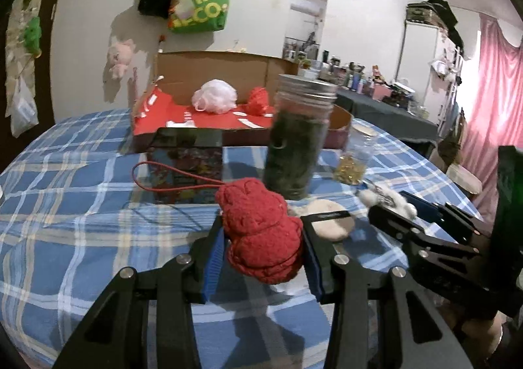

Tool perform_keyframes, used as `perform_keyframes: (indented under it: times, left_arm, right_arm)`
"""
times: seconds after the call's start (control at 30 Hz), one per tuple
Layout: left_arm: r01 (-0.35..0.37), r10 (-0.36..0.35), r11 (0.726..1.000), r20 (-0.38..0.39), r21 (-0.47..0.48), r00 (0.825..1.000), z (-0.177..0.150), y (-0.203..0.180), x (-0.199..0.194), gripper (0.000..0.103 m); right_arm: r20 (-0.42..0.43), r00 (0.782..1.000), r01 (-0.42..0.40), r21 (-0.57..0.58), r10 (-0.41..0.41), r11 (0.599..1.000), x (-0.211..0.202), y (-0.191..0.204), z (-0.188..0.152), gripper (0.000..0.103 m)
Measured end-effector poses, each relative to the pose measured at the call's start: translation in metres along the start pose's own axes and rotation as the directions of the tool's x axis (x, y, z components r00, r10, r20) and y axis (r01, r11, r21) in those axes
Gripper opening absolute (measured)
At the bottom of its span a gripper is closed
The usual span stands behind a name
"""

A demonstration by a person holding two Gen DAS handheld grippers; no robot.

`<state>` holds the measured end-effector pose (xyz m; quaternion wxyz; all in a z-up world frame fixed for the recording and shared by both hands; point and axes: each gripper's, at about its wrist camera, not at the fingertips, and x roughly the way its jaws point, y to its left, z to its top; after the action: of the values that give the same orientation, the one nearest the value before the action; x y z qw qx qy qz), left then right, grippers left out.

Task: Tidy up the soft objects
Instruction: 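Lift both held toys and carry them toward the cardboard box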

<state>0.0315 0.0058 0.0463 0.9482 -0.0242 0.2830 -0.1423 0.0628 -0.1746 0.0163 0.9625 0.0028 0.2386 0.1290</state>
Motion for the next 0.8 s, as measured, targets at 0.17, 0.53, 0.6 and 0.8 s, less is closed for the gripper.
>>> perform_keyframes:
  times: [0.17,0.53,0.6,0.8]
  left_arm:
    - [0.014,-0.014,1.0,-0.006,0.022,1.0,-0.001,-0.007,0.001,0.046]
    - [0.017,-0.016,1.0,-0.023,0.021,1.0,-0.002,-0.008,0.005,0.046]
    - [0.011,-0.01,1.0,-0.027,0.016,1.0,-0.003,-0.006,0.006,0.046]
    - [-0.027,0.026,1.0,-0.052,-0.011,0.998,-0.006,0.008,0.006,0.046]
  right_arm:
    - [-0.002,1.0,-0.021,-0.007,0.021,1.0,0.0,0.004,0.0,0.057]
    - [-0.019,0.999,-0.039,-0.003,0.038,0.999,0.002,0.004,-0.003,0.057]
    - [-0.022,0.999,-0.034,-0.002,0.034,0.999,0.002,0.004,-0.003,0.057]
    - [-0.029,1.0,-0.007,-0.003,0.007,1.0,0.001,-0.005,-0.003,0.057]
